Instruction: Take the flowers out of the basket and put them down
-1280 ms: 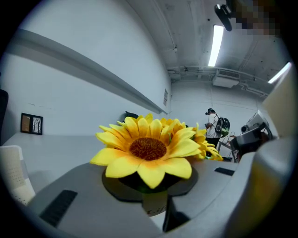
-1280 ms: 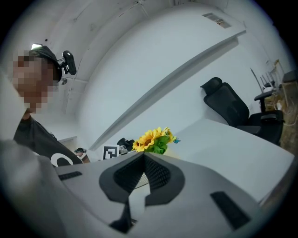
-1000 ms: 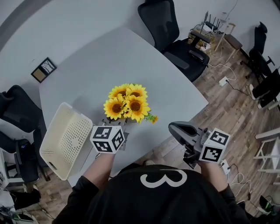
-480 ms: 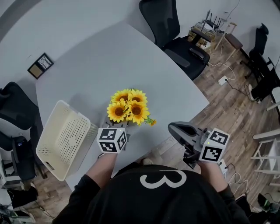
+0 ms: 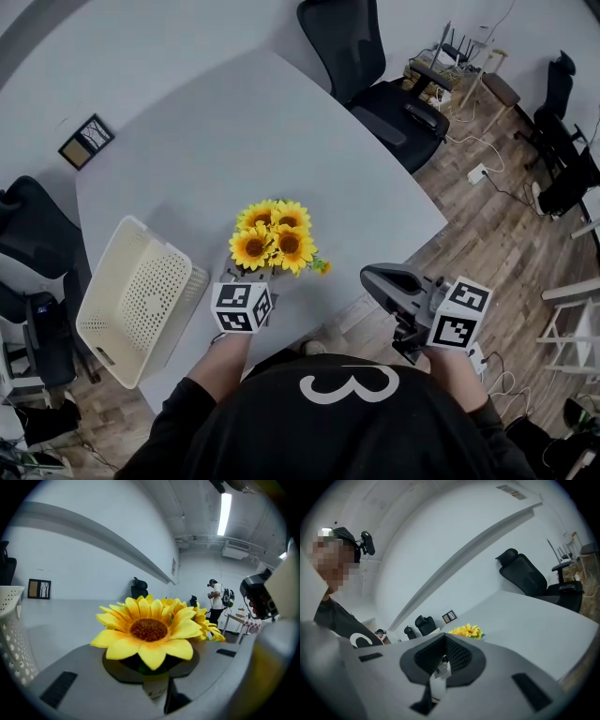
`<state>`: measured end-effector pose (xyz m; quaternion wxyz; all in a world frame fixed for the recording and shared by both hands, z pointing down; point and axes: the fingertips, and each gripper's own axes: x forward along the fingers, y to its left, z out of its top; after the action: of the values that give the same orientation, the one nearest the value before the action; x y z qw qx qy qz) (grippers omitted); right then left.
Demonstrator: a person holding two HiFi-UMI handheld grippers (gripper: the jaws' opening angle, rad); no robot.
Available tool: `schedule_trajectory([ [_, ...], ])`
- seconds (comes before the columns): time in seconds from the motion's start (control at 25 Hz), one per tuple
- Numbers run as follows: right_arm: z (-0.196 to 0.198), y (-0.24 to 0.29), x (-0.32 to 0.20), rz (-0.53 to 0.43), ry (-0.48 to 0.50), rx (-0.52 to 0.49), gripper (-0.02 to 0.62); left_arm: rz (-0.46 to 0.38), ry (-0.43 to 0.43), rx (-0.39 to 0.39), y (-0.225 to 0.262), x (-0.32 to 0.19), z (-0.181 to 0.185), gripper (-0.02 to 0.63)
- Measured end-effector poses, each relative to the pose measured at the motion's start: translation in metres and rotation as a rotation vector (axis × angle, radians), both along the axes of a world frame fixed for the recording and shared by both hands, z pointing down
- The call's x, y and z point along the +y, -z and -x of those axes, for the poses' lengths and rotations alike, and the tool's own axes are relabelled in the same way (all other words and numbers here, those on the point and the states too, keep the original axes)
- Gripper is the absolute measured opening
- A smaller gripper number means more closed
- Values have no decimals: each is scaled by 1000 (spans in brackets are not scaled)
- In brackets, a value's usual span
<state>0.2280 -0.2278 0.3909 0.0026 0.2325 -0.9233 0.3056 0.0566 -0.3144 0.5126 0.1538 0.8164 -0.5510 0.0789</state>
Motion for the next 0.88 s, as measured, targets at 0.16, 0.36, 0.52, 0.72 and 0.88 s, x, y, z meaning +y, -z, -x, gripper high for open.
schedule_trajectory([
  [0.16, -1, -1, 2, 3, 7, -2, 6, -4, -6, 0, -1, 1, 0, 94],
  [0.36, -4, 2, 1, -5, 14, -12, 6, -26, -40, -20, 1, 2, -4, 138],
  [0.52, -5, 2, 1, -8, 27, -21, 6, -13, -52, -24, 0, 3, -4, 234],
  [0.72, -5, 3, 0, -17, 46, -32, 6, 9, -71, -39, -2, 5, -5, 296],
  [0.88, -4, 4, -2, -17, 60, -35, 6, 39, -125, -29, 0, 13, -9, 307],
])
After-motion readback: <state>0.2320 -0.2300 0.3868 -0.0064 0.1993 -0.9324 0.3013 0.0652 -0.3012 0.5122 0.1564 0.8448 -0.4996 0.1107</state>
